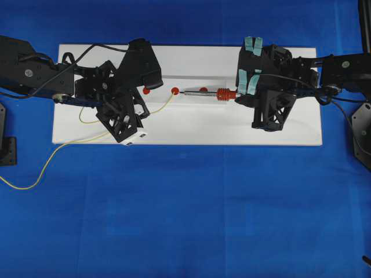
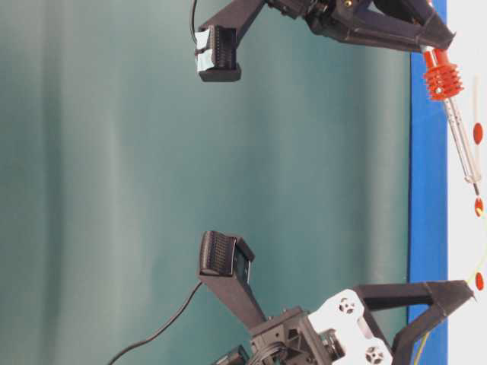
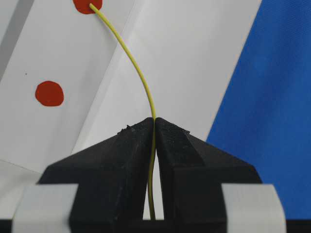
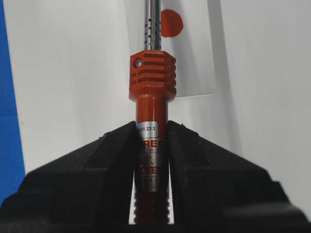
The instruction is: Touch the tip of the soldering iron to the tip of the solder at the mark.
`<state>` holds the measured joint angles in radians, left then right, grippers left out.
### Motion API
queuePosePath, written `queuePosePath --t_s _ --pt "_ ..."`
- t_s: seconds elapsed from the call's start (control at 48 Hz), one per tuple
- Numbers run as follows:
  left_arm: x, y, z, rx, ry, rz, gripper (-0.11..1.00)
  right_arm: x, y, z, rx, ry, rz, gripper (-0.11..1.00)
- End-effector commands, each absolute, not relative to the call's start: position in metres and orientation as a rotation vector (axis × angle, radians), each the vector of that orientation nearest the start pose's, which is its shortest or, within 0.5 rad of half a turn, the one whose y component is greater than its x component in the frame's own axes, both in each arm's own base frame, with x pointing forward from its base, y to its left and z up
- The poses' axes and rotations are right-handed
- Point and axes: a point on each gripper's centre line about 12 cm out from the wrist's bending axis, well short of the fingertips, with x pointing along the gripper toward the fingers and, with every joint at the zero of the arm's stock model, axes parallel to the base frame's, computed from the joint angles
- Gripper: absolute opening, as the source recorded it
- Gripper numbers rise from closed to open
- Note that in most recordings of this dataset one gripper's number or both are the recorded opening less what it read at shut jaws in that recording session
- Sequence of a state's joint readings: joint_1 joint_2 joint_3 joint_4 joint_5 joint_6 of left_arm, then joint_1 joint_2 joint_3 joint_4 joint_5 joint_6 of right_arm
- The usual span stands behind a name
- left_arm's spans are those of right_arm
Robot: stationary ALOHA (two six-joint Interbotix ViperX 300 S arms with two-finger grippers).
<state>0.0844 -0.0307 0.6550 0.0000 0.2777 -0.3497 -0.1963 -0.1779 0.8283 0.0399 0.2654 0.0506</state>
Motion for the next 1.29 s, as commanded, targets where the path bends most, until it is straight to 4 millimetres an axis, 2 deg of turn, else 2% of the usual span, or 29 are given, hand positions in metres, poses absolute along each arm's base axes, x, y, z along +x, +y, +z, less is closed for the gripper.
queuePosePath --t_s 0.0,1.272 --pt "0.37 0.0308 0.1712 -0.36 0.843 0.228 0.03 0.3184 -0.0616 0.1697 0.175 0.855 -0.213 0.07" --pt "0.37 0.0308 0.1712 -0.36 0.843 0.228 0.03 0.3219 -0.0629 0.166 0.173 0.863 -0.214 0.07"
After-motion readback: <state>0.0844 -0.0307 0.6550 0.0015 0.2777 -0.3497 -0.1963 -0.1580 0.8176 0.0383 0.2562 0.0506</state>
